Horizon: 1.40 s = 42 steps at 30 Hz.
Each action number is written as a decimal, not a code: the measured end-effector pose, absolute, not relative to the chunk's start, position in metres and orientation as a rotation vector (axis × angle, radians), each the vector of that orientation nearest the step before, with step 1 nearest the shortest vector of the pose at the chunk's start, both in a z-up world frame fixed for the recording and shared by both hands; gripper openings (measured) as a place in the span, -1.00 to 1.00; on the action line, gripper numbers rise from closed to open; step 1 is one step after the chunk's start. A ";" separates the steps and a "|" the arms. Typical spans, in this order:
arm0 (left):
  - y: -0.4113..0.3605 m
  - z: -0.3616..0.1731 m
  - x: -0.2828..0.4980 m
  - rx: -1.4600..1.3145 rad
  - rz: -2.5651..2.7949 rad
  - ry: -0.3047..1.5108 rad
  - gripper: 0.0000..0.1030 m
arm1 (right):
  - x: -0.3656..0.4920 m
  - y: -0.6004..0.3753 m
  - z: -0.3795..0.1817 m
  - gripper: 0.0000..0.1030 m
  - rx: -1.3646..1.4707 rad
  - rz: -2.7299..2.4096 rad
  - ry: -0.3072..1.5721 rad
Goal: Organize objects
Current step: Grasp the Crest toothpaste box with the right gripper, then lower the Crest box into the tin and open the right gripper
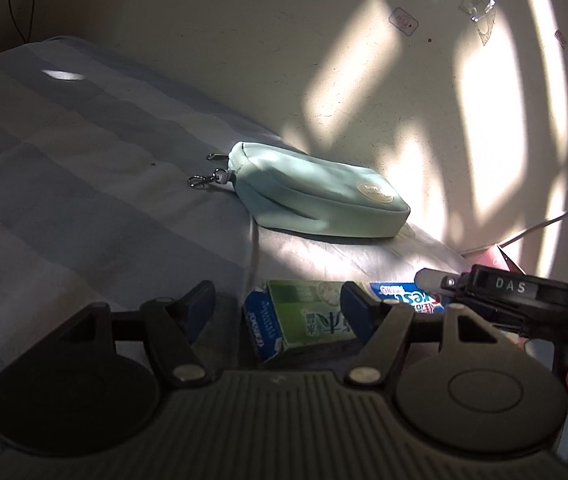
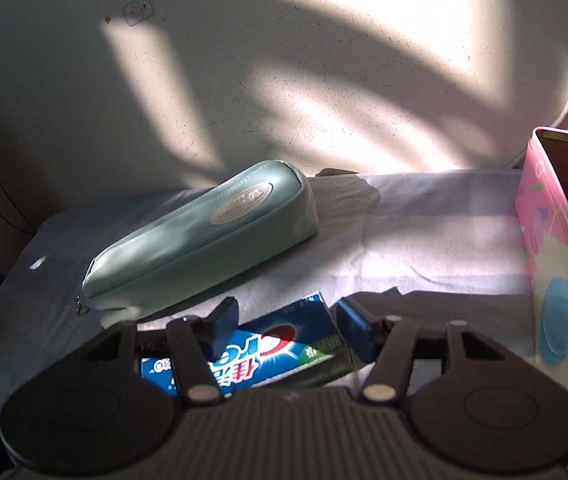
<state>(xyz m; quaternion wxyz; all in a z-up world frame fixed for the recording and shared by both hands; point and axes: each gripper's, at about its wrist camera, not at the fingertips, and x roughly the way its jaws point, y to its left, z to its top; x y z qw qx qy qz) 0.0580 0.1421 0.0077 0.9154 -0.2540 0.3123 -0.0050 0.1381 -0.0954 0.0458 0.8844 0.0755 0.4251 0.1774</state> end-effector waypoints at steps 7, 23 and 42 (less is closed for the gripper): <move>0.149 0.009 0.055 -0.507 0.007 0.646 0.42 | 0.016 -0.107 0.048 0.27 0.086 0.577 0.767; 0.138 0.006 0.039 -0.366 -0.052 0.660 0.55 | 0.043 -0.074 0.021 0.51 -0.174 0.585 0.698; -0.118 0.106 0.102 -0.149 -0.539 0.513 0.53 | 0.032 -0.297 0.121 0.51 -0.345 0.105 0.537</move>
